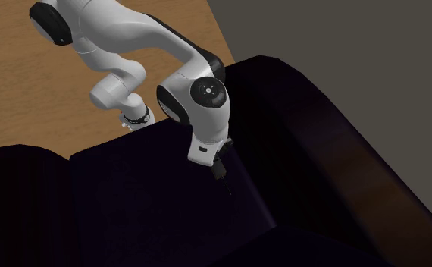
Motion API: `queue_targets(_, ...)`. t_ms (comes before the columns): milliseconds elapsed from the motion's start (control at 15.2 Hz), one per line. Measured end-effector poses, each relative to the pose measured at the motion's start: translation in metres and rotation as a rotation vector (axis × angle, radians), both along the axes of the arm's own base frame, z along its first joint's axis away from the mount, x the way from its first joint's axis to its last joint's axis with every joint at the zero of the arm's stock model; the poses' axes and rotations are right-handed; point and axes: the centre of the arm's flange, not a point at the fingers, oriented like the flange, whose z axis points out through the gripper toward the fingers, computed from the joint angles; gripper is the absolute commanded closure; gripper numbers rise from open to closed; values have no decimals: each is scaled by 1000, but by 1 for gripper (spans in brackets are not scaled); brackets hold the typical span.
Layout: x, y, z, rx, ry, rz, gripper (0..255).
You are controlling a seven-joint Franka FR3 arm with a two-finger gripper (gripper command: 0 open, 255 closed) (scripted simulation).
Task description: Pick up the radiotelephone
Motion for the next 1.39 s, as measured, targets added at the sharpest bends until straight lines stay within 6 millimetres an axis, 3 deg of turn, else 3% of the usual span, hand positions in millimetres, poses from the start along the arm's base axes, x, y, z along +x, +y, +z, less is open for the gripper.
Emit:
queue_targets(396, 0, 0, 2, 0, 1, 0, 255)
queue_targets(1386, 1, 0, 77, 0, 1, 1, 255)
